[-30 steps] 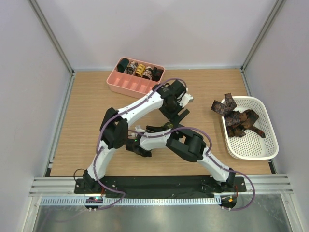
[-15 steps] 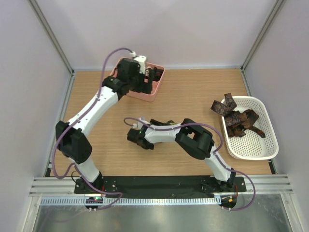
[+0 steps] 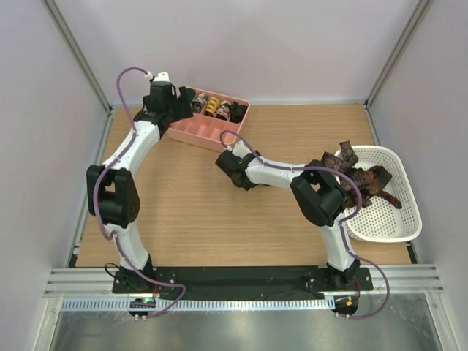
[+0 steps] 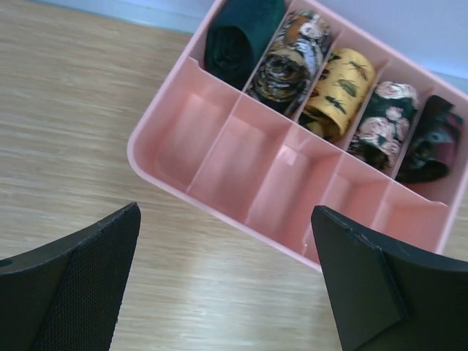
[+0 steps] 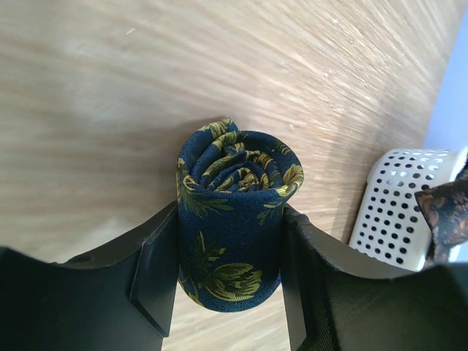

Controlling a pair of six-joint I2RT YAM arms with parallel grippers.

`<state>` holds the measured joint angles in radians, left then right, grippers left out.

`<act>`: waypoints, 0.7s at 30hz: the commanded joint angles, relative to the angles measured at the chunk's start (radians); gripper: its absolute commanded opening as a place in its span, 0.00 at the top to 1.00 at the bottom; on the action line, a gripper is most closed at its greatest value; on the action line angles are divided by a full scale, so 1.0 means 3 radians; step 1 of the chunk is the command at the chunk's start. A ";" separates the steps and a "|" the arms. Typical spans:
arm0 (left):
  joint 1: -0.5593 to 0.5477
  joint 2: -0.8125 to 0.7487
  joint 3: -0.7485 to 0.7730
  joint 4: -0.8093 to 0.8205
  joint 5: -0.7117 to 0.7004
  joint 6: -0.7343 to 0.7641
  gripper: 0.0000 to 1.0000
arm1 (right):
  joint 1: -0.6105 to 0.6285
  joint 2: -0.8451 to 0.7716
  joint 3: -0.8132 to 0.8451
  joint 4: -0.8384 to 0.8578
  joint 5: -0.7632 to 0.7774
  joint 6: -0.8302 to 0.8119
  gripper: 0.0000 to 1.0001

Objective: Roll the ties
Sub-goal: Place the rolled tie into the container

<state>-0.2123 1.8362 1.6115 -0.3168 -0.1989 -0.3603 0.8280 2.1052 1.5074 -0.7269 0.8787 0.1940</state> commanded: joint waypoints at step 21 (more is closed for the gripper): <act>0.0544 0.1907 0.1624 0.0074 0.0192 0.0439 0.23 | -0.0745 0.0044 0.0982 0.0209 -0.0940 0.0095 0.99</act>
<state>-0.0360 2.4302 2.1025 -0.3180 -0.1787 -0.2352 0.6060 2.0979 1.6913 -0.6605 0.6308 0.1947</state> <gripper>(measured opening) 0.795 0.559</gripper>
